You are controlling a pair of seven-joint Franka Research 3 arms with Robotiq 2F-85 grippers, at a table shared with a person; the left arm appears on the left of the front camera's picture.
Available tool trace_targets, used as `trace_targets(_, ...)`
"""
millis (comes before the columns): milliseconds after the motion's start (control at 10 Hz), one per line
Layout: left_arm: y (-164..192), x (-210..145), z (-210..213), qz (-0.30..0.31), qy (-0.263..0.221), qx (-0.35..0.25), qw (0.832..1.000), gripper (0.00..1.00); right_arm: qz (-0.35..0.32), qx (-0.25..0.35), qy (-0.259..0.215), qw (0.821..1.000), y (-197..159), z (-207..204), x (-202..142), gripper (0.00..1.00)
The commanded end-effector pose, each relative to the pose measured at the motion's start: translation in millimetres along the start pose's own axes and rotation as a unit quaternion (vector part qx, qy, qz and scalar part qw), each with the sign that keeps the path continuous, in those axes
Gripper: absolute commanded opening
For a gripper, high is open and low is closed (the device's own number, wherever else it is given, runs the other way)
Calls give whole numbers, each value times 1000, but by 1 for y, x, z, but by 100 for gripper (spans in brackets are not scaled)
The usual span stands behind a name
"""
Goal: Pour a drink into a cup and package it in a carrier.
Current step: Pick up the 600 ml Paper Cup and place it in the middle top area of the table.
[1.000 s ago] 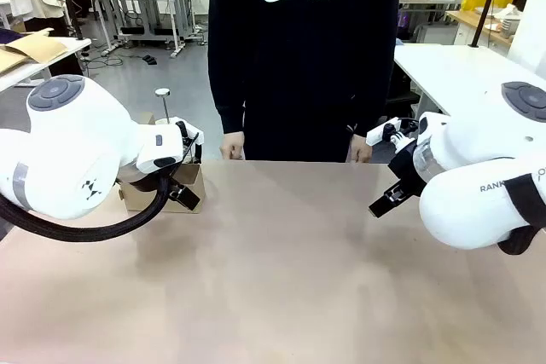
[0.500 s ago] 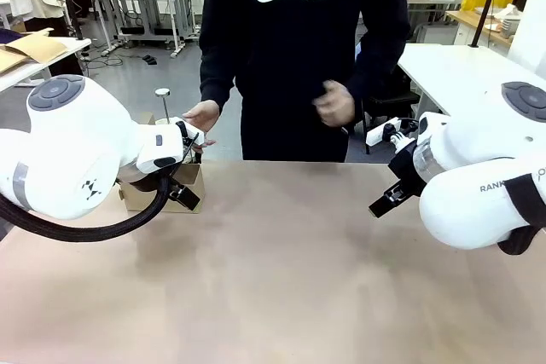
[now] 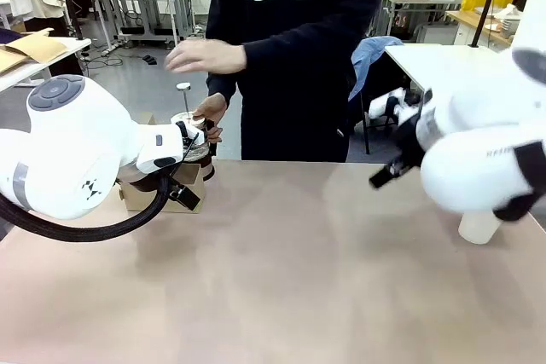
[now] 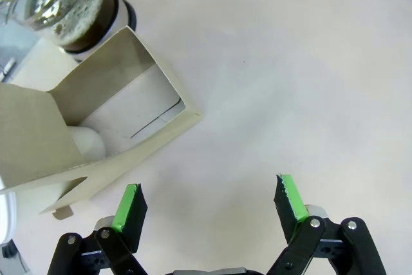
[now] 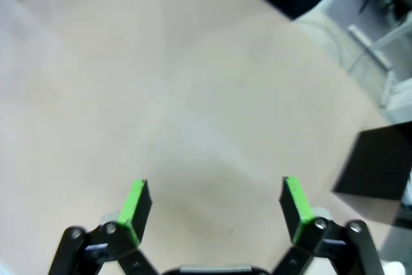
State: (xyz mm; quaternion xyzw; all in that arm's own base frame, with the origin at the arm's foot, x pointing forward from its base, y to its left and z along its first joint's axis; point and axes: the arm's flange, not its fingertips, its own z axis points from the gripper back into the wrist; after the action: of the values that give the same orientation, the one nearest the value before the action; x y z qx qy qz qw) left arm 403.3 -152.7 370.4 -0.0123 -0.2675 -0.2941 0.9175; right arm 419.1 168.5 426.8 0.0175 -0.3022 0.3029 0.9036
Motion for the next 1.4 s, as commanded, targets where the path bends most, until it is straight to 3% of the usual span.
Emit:
trace_targets(0, 0, 0, 0, 0, 0, 0, 1000, 100, -20, 29, -4, 999, -42, 45, 46, 100)
trace_targets(300, 0, 0, 0, 0, 0, 0, 1000, 100, 3, 134, -25, 991, -144, 139, 51, 100)
trace_targets(600, 0, 0, 0, 0, 0, 0, 1000, 100, 36, 214, -104, 971, -245, 183, -35, 100)
trace_targets(800, 0, 0, 0, 0, 0, 0, 1000, 100, 35, 245, -207, 947, -294, 178, -130, 100)
trace_targets(1000, 0, 0, 0, 0, 0, 0, 1000, 100, 25, 281, -291, 914, -325, 141, -200, 100)
trace_targets(1300, 0, 0, 0, 0, 0, 0, 1000, 100, 27, 269, -345, 899, -338, 81, -238, 100)
